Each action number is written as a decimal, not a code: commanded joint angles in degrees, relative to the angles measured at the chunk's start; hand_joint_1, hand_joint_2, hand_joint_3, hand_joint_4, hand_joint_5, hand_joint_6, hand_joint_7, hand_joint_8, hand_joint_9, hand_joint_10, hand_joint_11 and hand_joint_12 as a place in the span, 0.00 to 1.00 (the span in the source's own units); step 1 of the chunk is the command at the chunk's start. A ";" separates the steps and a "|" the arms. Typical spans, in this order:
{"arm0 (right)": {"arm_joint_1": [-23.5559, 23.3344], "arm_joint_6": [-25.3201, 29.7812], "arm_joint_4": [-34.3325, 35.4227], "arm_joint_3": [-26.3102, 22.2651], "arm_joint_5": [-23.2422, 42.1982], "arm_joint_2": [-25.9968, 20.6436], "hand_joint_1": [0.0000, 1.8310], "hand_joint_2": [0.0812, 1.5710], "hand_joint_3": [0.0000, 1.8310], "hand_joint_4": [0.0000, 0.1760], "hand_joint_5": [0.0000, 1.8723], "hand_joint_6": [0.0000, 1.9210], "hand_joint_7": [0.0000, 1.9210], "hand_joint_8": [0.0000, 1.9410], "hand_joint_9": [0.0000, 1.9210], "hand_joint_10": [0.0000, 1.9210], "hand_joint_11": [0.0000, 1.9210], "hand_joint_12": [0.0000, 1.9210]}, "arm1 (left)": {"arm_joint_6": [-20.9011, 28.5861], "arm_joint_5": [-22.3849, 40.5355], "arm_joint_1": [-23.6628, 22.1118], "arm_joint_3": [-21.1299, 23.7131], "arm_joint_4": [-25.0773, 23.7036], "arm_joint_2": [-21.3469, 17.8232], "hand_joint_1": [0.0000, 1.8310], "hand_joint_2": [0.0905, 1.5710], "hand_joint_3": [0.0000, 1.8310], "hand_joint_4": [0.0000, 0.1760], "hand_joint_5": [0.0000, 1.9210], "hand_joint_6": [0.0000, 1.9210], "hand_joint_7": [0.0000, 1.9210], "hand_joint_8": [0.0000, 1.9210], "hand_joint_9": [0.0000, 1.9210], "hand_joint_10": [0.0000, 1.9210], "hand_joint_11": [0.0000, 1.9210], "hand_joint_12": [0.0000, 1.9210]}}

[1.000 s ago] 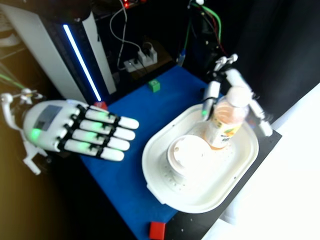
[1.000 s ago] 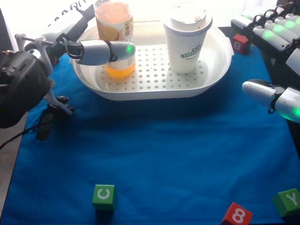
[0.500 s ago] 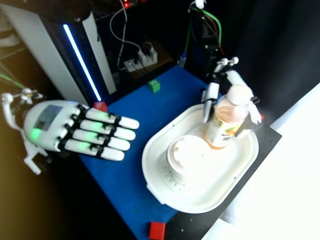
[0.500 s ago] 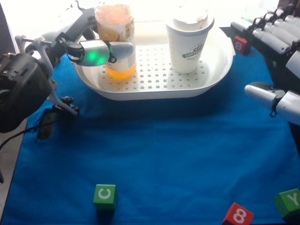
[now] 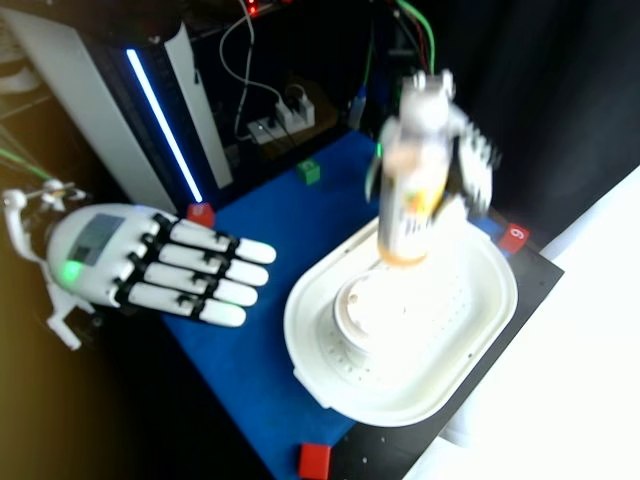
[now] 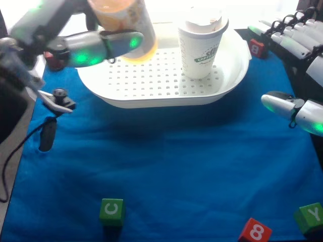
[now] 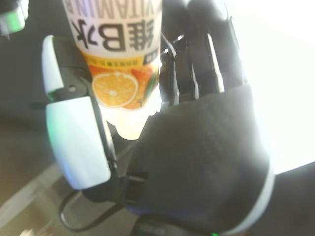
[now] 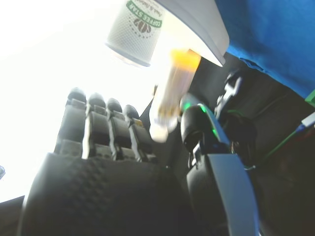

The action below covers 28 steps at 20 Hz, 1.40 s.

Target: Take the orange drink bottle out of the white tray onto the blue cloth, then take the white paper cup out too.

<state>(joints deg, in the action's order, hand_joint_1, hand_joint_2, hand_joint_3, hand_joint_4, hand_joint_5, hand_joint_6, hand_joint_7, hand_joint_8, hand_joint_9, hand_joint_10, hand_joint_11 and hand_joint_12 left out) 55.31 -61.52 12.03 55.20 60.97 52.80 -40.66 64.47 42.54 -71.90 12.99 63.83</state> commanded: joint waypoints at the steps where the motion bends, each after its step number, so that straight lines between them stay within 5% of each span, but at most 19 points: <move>1: -0.37 0.23 -0.41 -0.10 7.03 0.16 0.29 0.85 0.00 0.00 0.00 0.00 0.00 0.00 0.00 0.00 0.00 0.44 | 0.96 10.60 0.28 1.18 -1.44 -0.88 0.60 0.83 0.00 0.00 0.27 0.81 0.38 0.80 0.39 0.82 0.41 0.93; 2: -0.36 0.23 -0.33 -0.11 7.03 0.21 0.31 0.86 0.00 0.00 0.00 0.00 0.00 0.00 0.00 0.00 0.00 0.40 | 0.95 12.59 1.78 3.11 -1.51 -2.19 0.60 0.82 0.00 0.00 0.29 0.80 0.38 0.79 0.40 0.81 0.41 0.93; 3: -0.34 0.23 -0.30 -0.11 7.03 0.33 0.32 0.86 0.00 0.00 0.00 0.00 0.00 0.00 0.00 0.00 0.00 0.39 | 0.95 15.01 4.21 5.52 -1.51 -3.82 0.50 0.82 0.00 0.48 0.32 0.79 0.35 0.74 0.40 0.78 0.40 0.91; 5: -0.35 0.23 -0.10 -0.10 7.03 0.43 0.32 0.86 0.00 0.00 0.00 0.00 0.00 0.00 0.00 0.00 0.00 0.25 | 0.95 17.70 8.19 9.28 -1.52 -6.27 0.46 0.81 0.00 0.95 0.33 0.78 0.37 0.66 0.39 0.74 0.37 0.89; 6: -0.35 0.24 -0.04 -0.08 7.03 0.44 0.31 0.86 0.00 0.00 0.00 0.00 0.00 0.00 0.00 0.00 0.00 0.24 | 0.95 17.87 9.71 10.51 -1.60 -6.84 0.43 0.76 0.00 0.00 0.25 0.61 0.37 0.64 0.38 0.74 0.38 0.89; 7: -0.35 0.24 -0.02 -0.06 7.03 0.50 0.32 0.86 0.00 0.00 0.00 0.00 0.00 0.00 0.00 0.00 0.00 0.23 | 0.95 17.43 10.51 11.06 -1.91 -7.06 0.41 0.74 0.00 0.00 0.24 0.54 0.37 0.61 0.39 0.73 0.39 0.89; 8: -0.35 0.24 0.03 -0.04 7.03 0.56 0.32 0.86 0.00 0.00 0.00 0.00 0.00 0.00 0.00 0.00 0.00 0.23 | 0.96 15.65 11.46 11.49 -2.03 -7.04 0.46 0.81 0.00 0.24 0.30 0.75 0.36 0.64 0.40 0.76 0.40 0.91; 9: -0.35 0.24 0.06 0.00 7.03 0.57 0.32 0.86 0.00 0.00 0.00 0.00 0.00 0.00 0.00 0.00 0.00 0.23 | 1.10 13.63 12.03 11.38 -2.03 -6.34 0.58 0.83 0.00 0.00 0.25 0.83 0.38 0.77 0.42 0.77 0.43 0.89; 11: -0.35 0.24 0.16 0.02 7.03 0.56 0.32 0.86 0.00 0.00 0.00 0.00 0.00 0.00 0.00 0.00 0.00 0.23 | 3.20 10.98 12.81 9.97 -1.76 -4.46 0.60 0.85 0.00 0.00 0.23 0.85 0.38 0.81 0.42 0.78 0.44 0.89; 13: -0.36 0.25 0.17 0.04 7.03 0.54 0.30 0.87 0.00 0.00 0.00 0.00 0.00 0.00 0.00 0.00 0.00 0.20 | 4.41 7.11 13.52 8.92 -1.39 -3.12 0.45 0.81 0.00 0.00 0.12 0.57 0.27 0.59 0.34 0.77 0.32 0.95; 16: -0.36 0.28 0.17 0.11 7.03 0.48 0.30 0.86 0.00 0.00 0.00 0.00 0.00 0.00 0.00 0.00 0.00 0.19 | 4.40 3.92 14.13 8.78 -1.41 -2.92 0.36 0.79 0.00 0.00 0.09 0.26 0.18 0.28 0.11 0.55 0.02 0.87; 17: -0.36 0.36 0.17 0.11 7.03 0.45 0.30 0.87 0.00 0.00 0.00 0.00 0.00 0.00 0.00 0.00 0.00 0.19 | 4.42 3.78 14.59 9.07 -1.41 -3.00 0.35 0.77 0.00 0.03 0.10 0.15 0.17 0.14 0.09 0.40 0.00 0.73; 18: -0.36 0.46 0.17 0.11 7.03 0.40 0.28 0.88 0.00 0.00 0.00 0.00 0.00 0.00 0.00 0.00 0.00 0.08 | 4.26 4.81 16.12 10.65 -1.32 -4.13 0.29 0.73 0.00 0.38 0.07 0.03 0.08 0.01 0.03 0.13 0.00 0.42; 19: -0.36 0.46 0.18 0.12 7.03 0.40 0.28 0.88 0.00 0.00 0.00 0.00 0.00 0.00 0.00 0.00 0.00 0.08 | 4.13 5.11 16.40 10.93 -1.31 -4.37 0.29 0.73 0.00 0.38 0.07 0.03 0.08 0.01 0.03 0.13 0.00 0.42; 20: -0.37 0.48 0.21 0.13 7.03 0.40 0.28 0.88 0.00 0.00 0.00 0.00 0.00 0.00 0.00 0.00 0.00 0.03 | 3.53 6.18 17.21 12.00 -1.21 -5.09 0.24 0.73 0.00 0.42 0.04 0.01 0.02 0.00 0.01 0.05 0.00 0.23; 21: -0.37 0.49 0.21 0.15 7.03 0.40 0.28 0.88 0.00 0.00 0.00 0.00 0.00 0.00 0.00 0.00 0.00 0.01 | 2.83 7.56 18.33 13.24 -0.93 -6.02 0.22 0.71 0.00 0.68 0.01 0.01 0.00 0.00 0.00 0.01 0.00 0.05; 24: -0.37 0.52 0.31 0.23 7.03 0.40 0.29 0.87 0.00 0.00 0.00 0.00 0.00 0.00 0.00 0.00 0.00 0.00 | 1.98 13.01 22.29 16.18 0.52 -8.31 0.23 0.68 0.00 0.99 0.00 0.00 0.00 0.00 0.00 0.00 0.00 0.00; 28: -0.38 0.52 0.40 0.27 7.04 0.40 0.26 0.87 0.00 0.00 0.00 0.00 0.00 0.00 0.00 0.00 0.00 0.00 | 0.93 19.58 27.33 18.60 4.39 -10.61 0.24 0.65 0.00 1.00 0.00 0.00 0.00 0.00 0.00 0.00 0.00 0.00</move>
<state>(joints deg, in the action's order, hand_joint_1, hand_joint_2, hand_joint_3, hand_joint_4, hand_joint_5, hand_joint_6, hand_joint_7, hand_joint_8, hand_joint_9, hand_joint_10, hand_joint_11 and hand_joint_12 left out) 55.31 -61.32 12.84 55.24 60.97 53.30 -39.92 75.77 70.85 -53.04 18.37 53.28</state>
